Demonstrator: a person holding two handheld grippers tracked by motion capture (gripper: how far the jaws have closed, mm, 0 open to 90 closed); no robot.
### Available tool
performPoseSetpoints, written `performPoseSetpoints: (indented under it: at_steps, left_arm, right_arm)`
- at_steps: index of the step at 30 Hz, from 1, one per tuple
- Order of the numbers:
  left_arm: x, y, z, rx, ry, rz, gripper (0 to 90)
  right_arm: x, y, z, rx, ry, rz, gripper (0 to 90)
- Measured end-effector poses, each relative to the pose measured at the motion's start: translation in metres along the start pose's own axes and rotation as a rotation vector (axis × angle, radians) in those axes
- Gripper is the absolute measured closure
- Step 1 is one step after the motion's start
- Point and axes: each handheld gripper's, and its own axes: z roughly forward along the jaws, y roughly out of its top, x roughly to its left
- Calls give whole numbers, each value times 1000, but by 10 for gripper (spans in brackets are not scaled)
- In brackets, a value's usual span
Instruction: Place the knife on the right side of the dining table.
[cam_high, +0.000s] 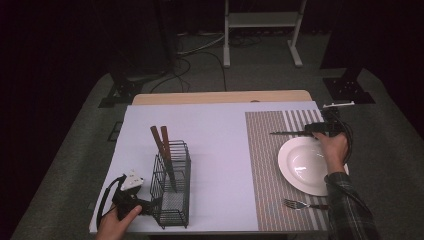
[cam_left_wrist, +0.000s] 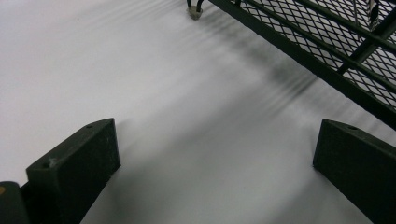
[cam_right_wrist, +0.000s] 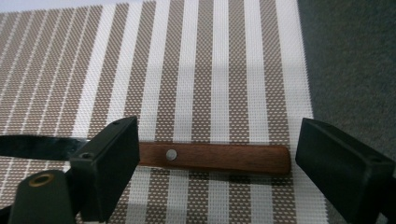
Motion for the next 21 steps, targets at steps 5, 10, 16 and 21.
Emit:
performPoseSetpoints:
  at_steps: [5,10,16,21]
  left_arm:
    - [0,0,0,0,-2,0,0]
    - [0,0,0,0,-2,0,0]
    - [0,0,0,0,-1,0,0]
    - [0,0,0,0,-1,0,0]
  right_arm:
    - [4,-2,-12,-39,39,-19,126]
    - [13,-5,-22,-70,80,-49,120]
    - [41,-10,-37,-109,130,-149,67]
    - [65,-15,-47,-143,171,-212,15]
